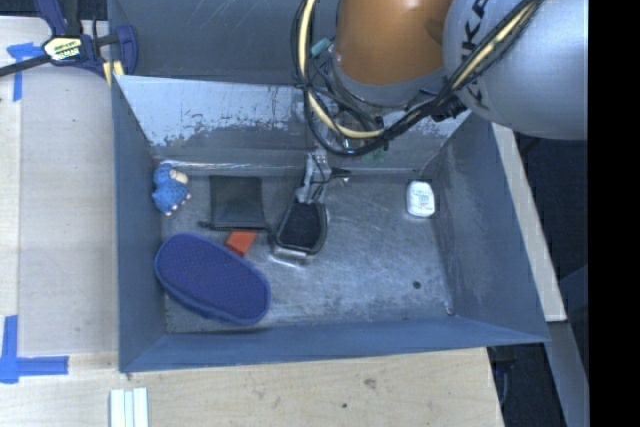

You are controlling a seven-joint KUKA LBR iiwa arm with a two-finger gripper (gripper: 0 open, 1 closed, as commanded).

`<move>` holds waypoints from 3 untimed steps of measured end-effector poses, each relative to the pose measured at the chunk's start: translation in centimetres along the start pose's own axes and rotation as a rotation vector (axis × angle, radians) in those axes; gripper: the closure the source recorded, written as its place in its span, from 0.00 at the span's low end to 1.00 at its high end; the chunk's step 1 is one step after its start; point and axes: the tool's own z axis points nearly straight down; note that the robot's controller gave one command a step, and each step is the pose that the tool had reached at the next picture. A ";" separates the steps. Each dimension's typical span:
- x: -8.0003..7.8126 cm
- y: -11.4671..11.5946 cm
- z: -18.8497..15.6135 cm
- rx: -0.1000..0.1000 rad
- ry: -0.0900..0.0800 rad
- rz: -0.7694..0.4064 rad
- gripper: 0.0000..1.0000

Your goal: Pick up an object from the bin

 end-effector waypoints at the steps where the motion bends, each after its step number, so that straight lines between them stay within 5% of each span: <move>1: 1.2 6.2 15.0 0.000 0.001 0.116 0.00; 2: 0.9 6.1 14.5 -0.002 -0.009 0.120 1.00; 3: 1.7 6.6 8.5 -0.002 -0.013 -0.114 1.00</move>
Offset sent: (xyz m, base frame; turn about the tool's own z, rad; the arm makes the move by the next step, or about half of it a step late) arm -0.0111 0.0607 -0.1458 0.1197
